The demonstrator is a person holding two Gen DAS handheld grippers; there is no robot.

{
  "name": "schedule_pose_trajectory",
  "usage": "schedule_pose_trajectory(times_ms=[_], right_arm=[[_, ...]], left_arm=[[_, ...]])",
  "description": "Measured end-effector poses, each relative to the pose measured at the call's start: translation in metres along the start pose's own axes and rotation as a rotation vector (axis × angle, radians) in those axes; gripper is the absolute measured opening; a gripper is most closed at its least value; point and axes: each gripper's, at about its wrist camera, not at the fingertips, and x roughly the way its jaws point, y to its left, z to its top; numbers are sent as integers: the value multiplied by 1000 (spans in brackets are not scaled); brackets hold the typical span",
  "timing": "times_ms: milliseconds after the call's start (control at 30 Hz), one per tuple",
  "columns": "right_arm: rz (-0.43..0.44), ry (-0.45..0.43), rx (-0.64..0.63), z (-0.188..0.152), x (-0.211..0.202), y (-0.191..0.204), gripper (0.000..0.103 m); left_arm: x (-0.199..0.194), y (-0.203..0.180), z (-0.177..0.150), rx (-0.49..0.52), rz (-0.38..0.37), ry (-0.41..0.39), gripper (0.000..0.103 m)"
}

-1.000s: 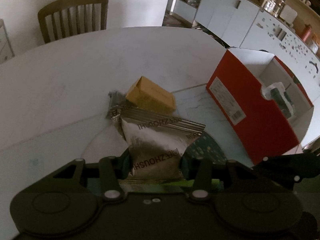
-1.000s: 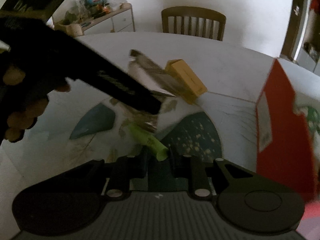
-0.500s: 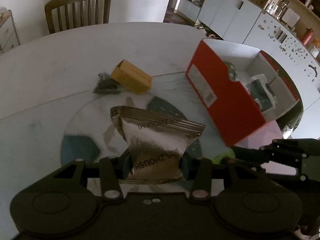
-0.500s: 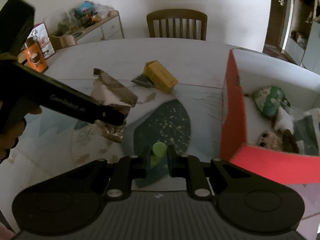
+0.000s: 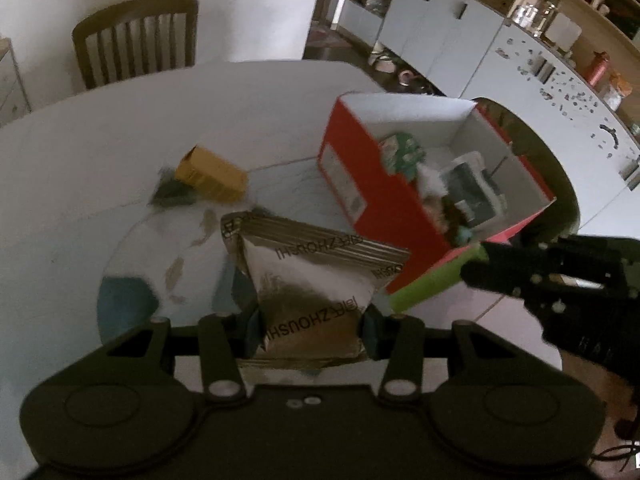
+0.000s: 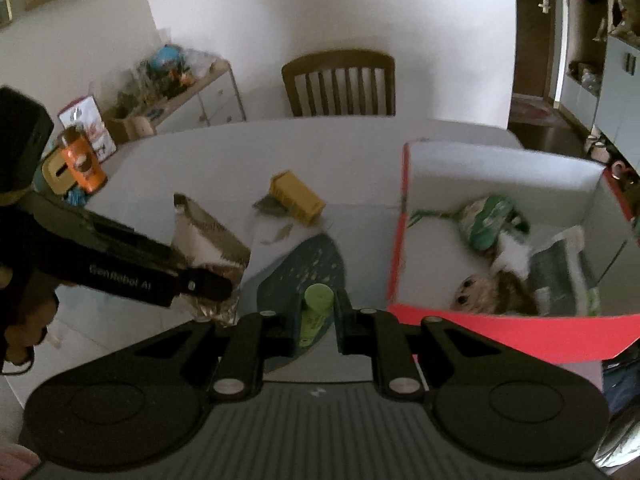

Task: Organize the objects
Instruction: 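Carry the foil pouch and green stick with both tools into the red shoebox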

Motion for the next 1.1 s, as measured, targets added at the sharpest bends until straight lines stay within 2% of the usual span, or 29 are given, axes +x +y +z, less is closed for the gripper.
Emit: schedule_pose_trajectory(times_ms=[167,500,767,1100], right_arm=[[-9,-47,33,16,-22,-23,16],[-103,-141,61,40,-50,-78,16],[-158,-134,75,38,-47,-120,16],[-170,-51,84,23,-29,-164,16]], left_arm=[[-2,-22,15,48,-5,-20,46],[8,-69,46,139,-13,-38,46],[26,-103,77,185,-11,-34,46],[79,-141,108,205,9,44,46]])
